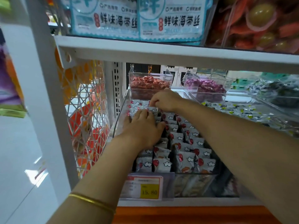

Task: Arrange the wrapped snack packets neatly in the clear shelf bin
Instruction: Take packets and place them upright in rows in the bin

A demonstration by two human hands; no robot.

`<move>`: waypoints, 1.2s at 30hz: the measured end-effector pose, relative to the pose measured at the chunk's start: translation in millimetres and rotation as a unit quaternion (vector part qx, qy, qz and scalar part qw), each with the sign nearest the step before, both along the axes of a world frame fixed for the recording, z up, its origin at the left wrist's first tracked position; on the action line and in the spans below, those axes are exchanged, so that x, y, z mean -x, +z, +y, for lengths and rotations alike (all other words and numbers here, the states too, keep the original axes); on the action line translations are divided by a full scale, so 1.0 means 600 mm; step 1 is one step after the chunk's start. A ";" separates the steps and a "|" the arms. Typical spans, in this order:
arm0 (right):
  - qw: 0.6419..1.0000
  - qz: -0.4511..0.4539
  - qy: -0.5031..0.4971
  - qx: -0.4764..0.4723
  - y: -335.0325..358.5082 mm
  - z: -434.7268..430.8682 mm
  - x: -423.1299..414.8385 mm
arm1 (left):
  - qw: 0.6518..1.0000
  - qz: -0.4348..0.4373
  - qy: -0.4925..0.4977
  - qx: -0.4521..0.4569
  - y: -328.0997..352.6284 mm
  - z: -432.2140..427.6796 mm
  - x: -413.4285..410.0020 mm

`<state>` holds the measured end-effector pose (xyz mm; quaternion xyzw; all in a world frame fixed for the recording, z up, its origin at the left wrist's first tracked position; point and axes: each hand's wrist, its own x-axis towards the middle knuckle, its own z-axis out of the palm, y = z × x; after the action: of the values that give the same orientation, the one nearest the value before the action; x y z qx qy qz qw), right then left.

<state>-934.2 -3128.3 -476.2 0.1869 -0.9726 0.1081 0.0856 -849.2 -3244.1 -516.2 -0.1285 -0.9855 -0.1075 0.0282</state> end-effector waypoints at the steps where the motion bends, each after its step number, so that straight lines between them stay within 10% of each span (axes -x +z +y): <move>1: 0.999 0.003 -0.007 0.034 0.005 -0.001 0.004 | 1.000 -0.003 -0.001 -0.002 0.001 0.000 0.001; 13: 0.977 0.161 -0.092 -0.102 -0.023 -0.026 0.045 | 0.999 -0.023 -0.004 -0.031 0.006 0.002 0.003; 18: 0.972 0.129 -0.124 0.155 0.019 -0.002 0.023 | 0.995 0.047 -0.003 -0.085 0.015 -0.007 -0.006; 26: 0.854 0.159 -0.097 0.485 0.029 0.053 -0.164 | 0.953 0.114 0.023 -0.281 0.047 -0.007 -0.063; 36: 0.721 -0.057 -0.031 0.690 -0.011 0.109 -0.331 | 0.805 -0.116 -0.010 -0.582 0.060 -0.002 -0.160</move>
<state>-735.7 -3062.8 -483.0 0.0397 -0.6369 0.7574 0.1383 -753.2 -3245.3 -480.4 -0.0840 -0.7329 -0.6749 -0.0179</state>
